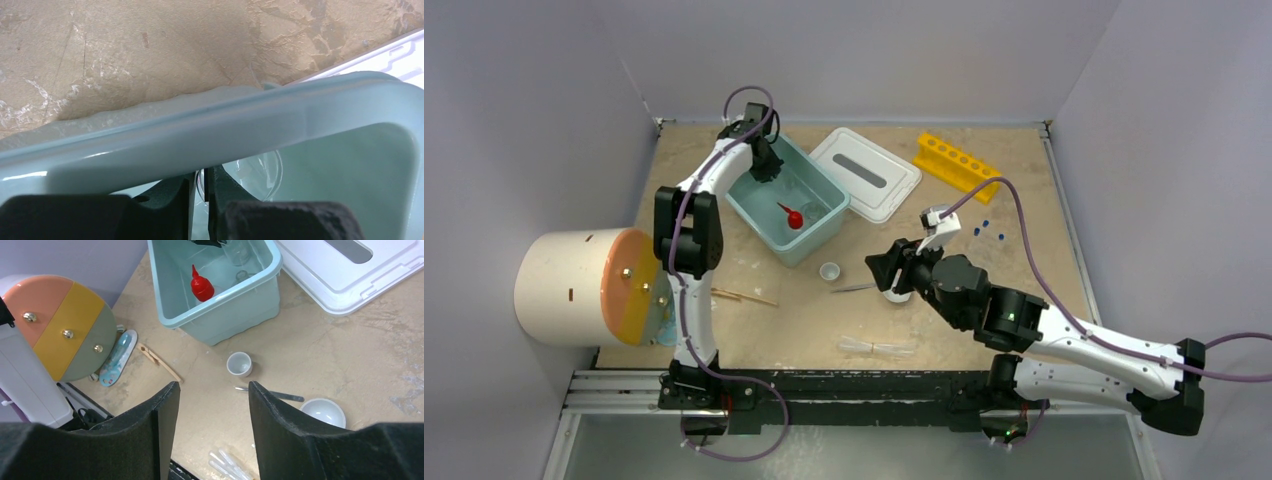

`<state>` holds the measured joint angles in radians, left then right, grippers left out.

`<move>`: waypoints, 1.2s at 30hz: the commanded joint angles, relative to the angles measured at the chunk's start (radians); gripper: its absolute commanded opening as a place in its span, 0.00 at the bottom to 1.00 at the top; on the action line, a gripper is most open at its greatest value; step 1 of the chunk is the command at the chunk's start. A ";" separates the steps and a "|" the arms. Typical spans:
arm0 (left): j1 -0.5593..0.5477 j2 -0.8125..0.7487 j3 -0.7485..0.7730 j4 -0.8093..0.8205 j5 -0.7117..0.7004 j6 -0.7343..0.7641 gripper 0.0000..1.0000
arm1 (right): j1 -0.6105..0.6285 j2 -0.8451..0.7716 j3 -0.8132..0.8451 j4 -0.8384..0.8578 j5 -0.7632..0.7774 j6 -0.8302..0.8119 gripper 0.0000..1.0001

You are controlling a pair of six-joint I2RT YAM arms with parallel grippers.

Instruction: Organize the chemistry lab equipment

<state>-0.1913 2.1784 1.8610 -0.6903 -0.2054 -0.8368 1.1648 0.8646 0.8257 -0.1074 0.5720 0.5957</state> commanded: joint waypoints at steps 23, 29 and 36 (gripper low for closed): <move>0.006 -0.250 -0.098 0.096 0.073 0.123 0.39 | 0.004 -0.031 0.033 -0.029 -0.030 0.044 0.60; 0.006 -0.437 -0.260 0.170 0.170 0.228 0.41 | 0.003 -0.010 0.020 -0.076 -0.018 0.078 0.61; 0.003 -0.644 -0.419 0.198 0.312 0.325 0.55 | 0.002 0.056 -0.024 -0.070 -0.015 0.133 0.62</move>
<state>-0.1909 1.6375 1.4876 -0.5415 0.0059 -0.5972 1.1648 0.8799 0.8223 -0.1875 0.5480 0.6785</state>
